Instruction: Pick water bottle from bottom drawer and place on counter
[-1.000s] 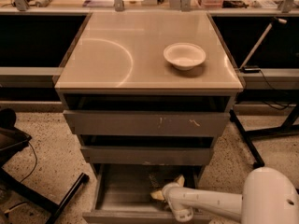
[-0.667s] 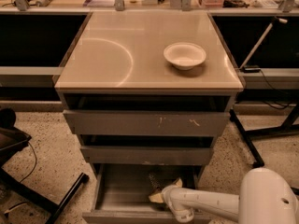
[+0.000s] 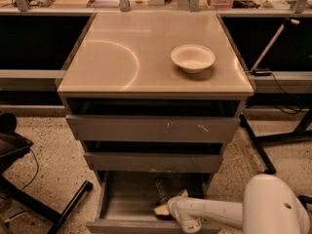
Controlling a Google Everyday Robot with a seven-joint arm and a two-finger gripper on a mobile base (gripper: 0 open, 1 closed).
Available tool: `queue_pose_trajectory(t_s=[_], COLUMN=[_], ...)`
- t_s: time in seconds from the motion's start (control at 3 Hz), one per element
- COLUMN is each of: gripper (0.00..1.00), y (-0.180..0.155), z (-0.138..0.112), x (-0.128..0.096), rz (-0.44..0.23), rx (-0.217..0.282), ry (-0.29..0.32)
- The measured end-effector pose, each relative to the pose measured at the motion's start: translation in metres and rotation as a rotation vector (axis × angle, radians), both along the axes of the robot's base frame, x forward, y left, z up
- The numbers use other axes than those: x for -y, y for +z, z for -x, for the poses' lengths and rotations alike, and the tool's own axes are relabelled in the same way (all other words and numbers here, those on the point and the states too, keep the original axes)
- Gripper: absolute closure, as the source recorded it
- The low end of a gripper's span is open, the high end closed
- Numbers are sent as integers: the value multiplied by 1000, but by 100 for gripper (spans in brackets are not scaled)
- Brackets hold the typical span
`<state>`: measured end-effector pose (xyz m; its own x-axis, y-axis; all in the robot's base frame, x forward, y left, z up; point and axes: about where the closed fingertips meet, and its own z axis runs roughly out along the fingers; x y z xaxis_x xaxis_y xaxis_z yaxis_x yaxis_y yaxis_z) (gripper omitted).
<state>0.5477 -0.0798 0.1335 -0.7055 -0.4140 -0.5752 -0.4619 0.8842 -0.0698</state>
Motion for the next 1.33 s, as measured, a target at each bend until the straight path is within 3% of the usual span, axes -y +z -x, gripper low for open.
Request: queue_pose_trajectory(t_s=[0.33, 0.67, 1.33], gripper=[0, 15, 62], y=[-14, -16, -15], z=[-2, -3, -2], x=[2, 2, 4], rz=[-6, -7, -4], rx=[-1, -1, 2], ry=[-8, -10, -12])
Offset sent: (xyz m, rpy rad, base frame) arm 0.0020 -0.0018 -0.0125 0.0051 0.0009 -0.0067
